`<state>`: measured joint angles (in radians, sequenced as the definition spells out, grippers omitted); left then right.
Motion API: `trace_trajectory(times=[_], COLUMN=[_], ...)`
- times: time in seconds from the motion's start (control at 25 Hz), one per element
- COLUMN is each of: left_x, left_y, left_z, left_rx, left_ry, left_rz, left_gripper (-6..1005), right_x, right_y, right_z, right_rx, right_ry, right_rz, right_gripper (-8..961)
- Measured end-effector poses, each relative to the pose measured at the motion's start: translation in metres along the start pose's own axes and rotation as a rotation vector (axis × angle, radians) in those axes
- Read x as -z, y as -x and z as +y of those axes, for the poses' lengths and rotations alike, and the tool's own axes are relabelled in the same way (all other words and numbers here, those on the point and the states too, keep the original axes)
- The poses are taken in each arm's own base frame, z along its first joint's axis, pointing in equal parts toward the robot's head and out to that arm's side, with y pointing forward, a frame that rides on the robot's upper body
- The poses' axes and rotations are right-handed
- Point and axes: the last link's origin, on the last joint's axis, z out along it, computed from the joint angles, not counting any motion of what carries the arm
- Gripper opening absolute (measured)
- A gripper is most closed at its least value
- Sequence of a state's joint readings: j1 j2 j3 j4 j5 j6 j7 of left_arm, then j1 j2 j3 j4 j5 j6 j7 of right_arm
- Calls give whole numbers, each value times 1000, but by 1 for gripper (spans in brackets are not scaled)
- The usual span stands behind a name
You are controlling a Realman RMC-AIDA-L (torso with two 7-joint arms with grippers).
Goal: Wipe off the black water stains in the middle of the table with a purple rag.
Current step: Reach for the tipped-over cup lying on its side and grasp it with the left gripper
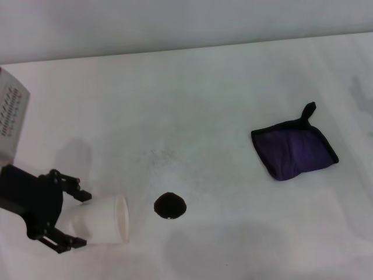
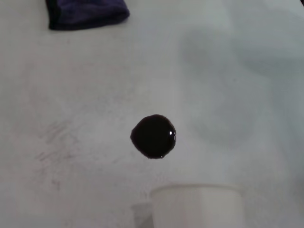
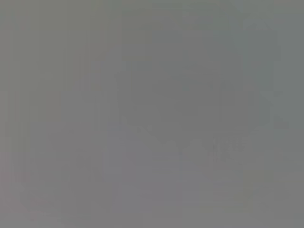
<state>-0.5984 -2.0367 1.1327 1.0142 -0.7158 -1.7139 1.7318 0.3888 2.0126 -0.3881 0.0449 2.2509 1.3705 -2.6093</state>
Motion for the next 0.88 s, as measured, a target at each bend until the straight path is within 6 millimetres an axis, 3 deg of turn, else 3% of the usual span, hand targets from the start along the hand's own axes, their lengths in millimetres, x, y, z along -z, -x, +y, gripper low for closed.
trace_trajectory(times=[0.44, 0.88], left_x=[-29, -33], left_y=[8, 5], left_z=[3, 5], left_rx=[15, 34], left_ry=[-8, -38], left_rz=[9, 95], left_gripper=[876, 864], right_x=[3, 11], right_y=[0, -1], right_z=[0, -8], right_rx=[23, 37], right_ry=[17, -1], right_rz=[7, 19], right_gripper=[858, 858])
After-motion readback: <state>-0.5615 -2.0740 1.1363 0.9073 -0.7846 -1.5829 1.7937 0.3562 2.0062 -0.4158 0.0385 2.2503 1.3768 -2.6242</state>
